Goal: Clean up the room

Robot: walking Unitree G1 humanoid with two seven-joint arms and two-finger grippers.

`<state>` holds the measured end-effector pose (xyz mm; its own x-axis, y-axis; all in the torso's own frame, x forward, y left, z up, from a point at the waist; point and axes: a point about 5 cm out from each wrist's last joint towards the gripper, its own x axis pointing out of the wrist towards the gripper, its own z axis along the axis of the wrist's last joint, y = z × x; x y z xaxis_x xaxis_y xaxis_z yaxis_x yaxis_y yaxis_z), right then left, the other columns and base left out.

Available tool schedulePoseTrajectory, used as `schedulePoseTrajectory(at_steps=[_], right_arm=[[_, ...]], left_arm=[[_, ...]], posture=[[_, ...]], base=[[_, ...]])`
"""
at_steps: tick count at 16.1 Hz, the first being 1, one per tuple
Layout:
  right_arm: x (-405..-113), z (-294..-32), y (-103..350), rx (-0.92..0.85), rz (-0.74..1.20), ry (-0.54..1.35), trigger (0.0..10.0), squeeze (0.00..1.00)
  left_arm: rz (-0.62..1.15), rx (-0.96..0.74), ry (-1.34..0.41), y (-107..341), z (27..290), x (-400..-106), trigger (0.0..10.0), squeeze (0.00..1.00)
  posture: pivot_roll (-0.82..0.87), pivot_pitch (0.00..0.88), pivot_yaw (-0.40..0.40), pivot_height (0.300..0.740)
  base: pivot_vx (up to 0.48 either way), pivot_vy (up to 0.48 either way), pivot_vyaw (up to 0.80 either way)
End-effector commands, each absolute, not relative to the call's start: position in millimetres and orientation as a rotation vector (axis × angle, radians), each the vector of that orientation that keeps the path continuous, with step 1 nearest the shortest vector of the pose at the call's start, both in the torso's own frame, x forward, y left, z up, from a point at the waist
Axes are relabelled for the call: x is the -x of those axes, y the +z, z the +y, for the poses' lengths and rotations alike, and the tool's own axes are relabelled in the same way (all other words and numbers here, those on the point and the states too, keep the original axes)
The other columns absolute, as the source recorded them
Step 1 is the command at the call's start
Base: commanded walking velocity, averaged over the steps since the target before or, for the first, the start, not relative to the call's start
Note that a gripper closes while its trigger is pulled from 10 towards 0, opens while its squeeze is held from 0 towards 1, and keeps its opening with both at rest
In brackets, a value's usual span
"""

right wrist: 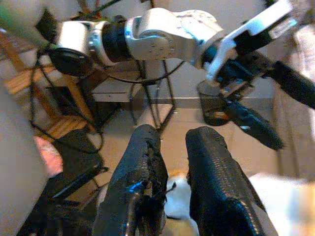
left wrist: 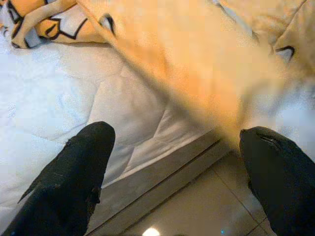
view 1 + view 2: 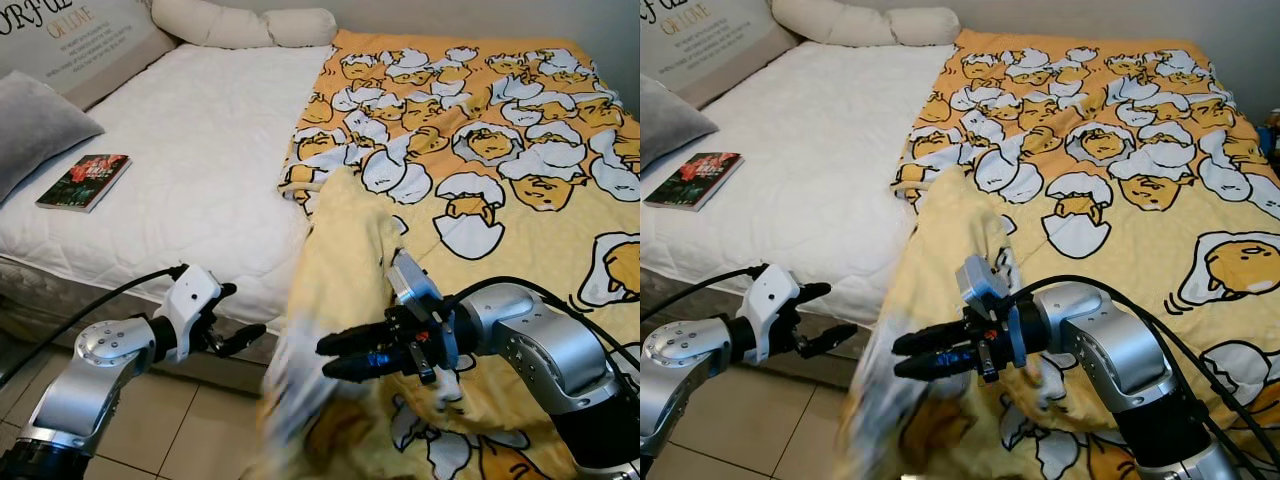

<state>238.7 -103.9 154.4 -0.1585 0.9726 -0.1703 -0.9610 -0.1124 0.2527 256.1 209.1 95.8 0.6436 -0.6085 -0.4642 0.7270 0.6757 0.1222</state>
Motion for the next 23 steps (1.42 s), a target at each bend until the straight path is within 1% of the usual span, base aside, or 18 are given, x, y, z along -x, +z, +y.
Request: schedulePoseTrajectory(at_steps=[1, 3, 4, 5, 7, 8, 9, 11, 12, 14, 15, 16, 17, 18, 20, 21, 22, 23], right_arm=[[-248.2, -112.0, 155.2, -0.014, 0.324, 1.609, 10.0, 0.0], [-252.5, -117.7, 153.9, -0.005, 0.324, 1.559, 10.0, 0.0], [-254.4, -122.8, 150.7, 0.001, 0.331, 1.516, 10.0, 0.0], [-256.5, -126.7, 146.1, 0.005, 0.338, 1.47, 10.0, 0.0], [-262.5, -130.2, 140.1, -0.009, 0.339, 1.384, 10.0, 0.0], [-277.9, -133.8, 125.4, -0.027, 0.335, 1.171, 10.0, 0.0], [-283.2, -135.4, 118.5, -0.031, 0.337, 1.085, 10.0, 0.0], [-296.5, -141.8, 96.1, -0.083, 0.337, 0.781, 10.0, 0.0], [-300.0, -146.3, 86.5, -0.134, 0.33, 0.63, 10.0, 0.0], [-298.5, -154.7, 66.9, -0.122, 0.338, 0.386, 10.0, 0.0], [-296.5, -157.6, 59.6, -0.146, 0.335, 0.288, 10.0, 0.0], [-295.9, -158.3, 57.5, -0.167, 0.331, 0.256, 10.0, 0.0], [-293.7, -160.3, 55.0, -0.201, 0.298, 0.175, 10.0, 0.0], [-291.6, -160.9, 55.2, -0.196, 0.271, 0.138, 10.0, 0.0], [-289.9, -160.5, 53.0, -0.199, 0.262, 0.103, 10.0, 0.0], [-289.0, -159.9, 52.0, -0.171, 0.259, 0.106, 10.0, 0.0], [-289.1, -158.8, 51.5, -0.18, 0.257, 0.097, 10.0, 0.0], [-290.6, -157.8, 53.5, -0.239, 0.246, 0.071, 10.0, 0.0]], left_arm=[[0.404, -0.377, -0.674, 103.0, 229.7, -264.4, 10.0, 0.0], [0.428, -0.419, -0.627, 101.9, 241.5, -265.7, 10.0, 0.0], [0.472, -0.478, -0.589, 99.1, 257.8, -262.8, 10.0, 0.0], [0.48, -0.502, -0.548, 100.3, 269.3, -261.1, 10.0, 0.0], [0.443, -0.473, -0.516, 104.1, 271.3, -261.5, 10.0, 0.0], [0.366, -0.418, -0.492, 107.7, 262.5, -263.7, 10.0, 0.0], [0.334, -0.394, -0.471, 109.0, 258.7, -265.2, 10.0, 0.0], [0.224, -0.324, -0.385, 111.8, 244.7, -272.7, 10.0, 0.0], [0.2, -0.304, -0.356, 110.4, 236.0, -275.3, 10.0, 0.0], [0.202, -0.266, -0.337, 101.5, 221.2, -276.9, 10.0, 0.0], [0.204, -0.258, -0.337, 98.4, 214.1, -277.0, 10.0, 0.0], [0.204, -0.254, -0.335, 97.7, 211.7, -277.1, 10.0, 0.0], [0.197, -0.247, -0.302, 95.7, 207.5, -278.3, 10.0, 0.0], [0.192, -0.251, -0.256, 93.8, 206.7, -280.0, 10.0, 0.0], [0.184, -0.238, -0.226, 92.2, 203.9, -281.2, 10.0, 0.0], [0.186, -0.233, -0.222, 90.6, 201.3, -280.8, 10.0, 0.0], [0.189, -0.231, -0.217, 89.1, 199.2, -280.6, 10.0, 0.0], [0.191, -0.22, -0.204, 87.7, 197.5, -279.8, 10.0, 0.0]], posture=[[0.11, 0.0, 0.093, 0.74], [0.11, 0.0, 0.09, 0.74], [0.11, 0.0, 0.08, 0.74], [0.12, 0.0, 0.071, 0.74], [0.13, 0.0, 0.062, 0.74], [0.13, 0.0, 0.063, 0.74], [0.13, 0.0, 0.064, 0.74], [0.12, 0.0, 0.071, 0.74], [0.11, 0.0, 0.079, 0.74], [0.1, 0.0, 0.087, 0.74], [0.1, 0.0, 0.085, 0.74], [0.1, 0.0, 0.085, 0.74], [0.09, 0.0, 0.084, 0.74], [0.09, 0.0, 0.083, 0.74], [0.09, 0.0, 0.079, 0.74], [0.09, 0.0, 0.076, 0.74], [0.09, 0.0, 0.069, 0.74], [0.09, 0.0, 0.069, 0.74]], base=[[0.0, 0.0, 0.0], [0.0, 0.0, 0.0], [0.0, 0.0, 0.0], [0.0, 0.0, 0.0], [0.0, 0.0, 0.0], [0.0, 0.0, 0.0], [0.0, 0.0, 0.0], [0.0, 0.0, 0.0], [0.0, 0.0, 0.0], [0.0, 0.0, 0.0], [0.0, 0.364, 0.0], [0.0, 0.364, 0.0], [0.0, 0.398, 0.0], [0.0, 0.401, 0.0], [0.0, 0.403, 0.0], [0.0, 0.398, 0.0], [0.0, 0.398, 0.0], [0.0, 0.386, 0.0]])
